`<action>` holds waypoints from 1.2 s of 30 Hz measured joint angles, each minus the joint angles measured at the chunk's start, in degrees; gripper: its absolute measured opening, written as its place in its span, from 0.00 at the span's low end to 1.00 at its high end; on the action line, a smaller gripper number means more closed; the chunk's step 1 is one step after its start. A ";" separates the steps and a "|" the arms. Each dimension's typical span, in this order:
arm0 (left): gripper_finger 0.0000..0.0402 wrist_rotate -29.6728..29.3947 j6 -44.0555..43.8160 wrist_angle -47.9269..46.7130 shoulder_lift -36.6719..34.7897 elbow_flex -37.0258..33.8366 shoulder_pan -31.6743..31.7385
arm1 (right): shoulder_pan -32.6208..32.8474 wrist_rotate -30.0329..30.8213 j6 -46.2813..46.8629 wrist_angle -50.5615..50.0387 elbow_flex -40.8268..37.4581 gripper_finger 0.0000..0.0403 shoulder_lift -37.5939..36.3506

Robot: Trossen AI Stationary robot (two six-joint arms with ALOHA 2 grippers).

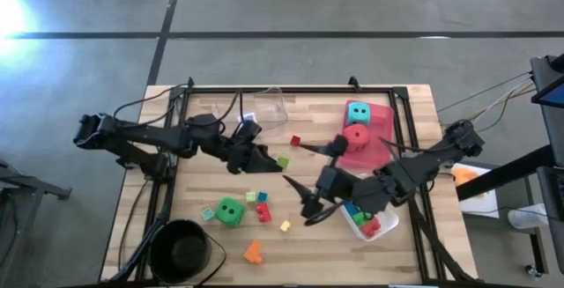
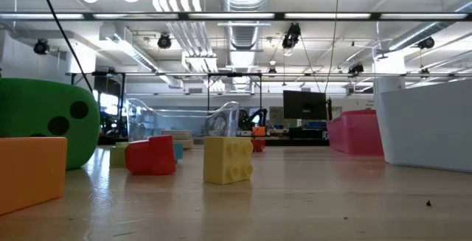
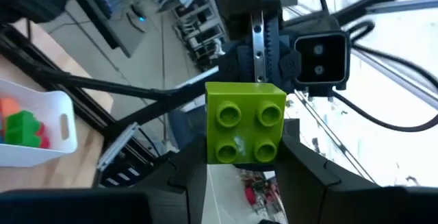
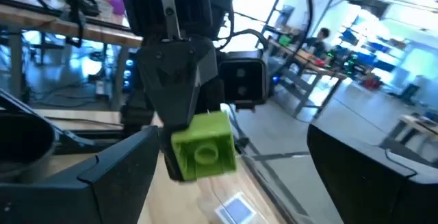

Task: Pick & Place Toys
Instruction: Put the green game piece into the white bin

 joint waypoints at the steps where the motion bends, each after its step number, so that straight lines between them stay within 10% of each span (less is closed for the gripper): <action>1: 0.34 0.14 0.01 0.36 0.00 0.00 -0.14 | -0.17 -0.97 -0.40 -0.04 0.95 0.91 0.61; 19: 0.34 0.37 -1.49 5.24 0.04 0.00 -1.73 | -1.20 -3.49 -3.91 -8.53 15.23 0.89 9.98; 32: 0.34 0.54 -1.56 6.67 0.04 0.00 -2.25 | -1.81 -3.41 -2.68 -11.76 17.71 0.35 10.96; 36: 0.34 0.65 -1.56 6.51 0.04 -0.02 -2.27 | -1.76 -3.28 -2.71 -11.93 17.77 0.32 10.96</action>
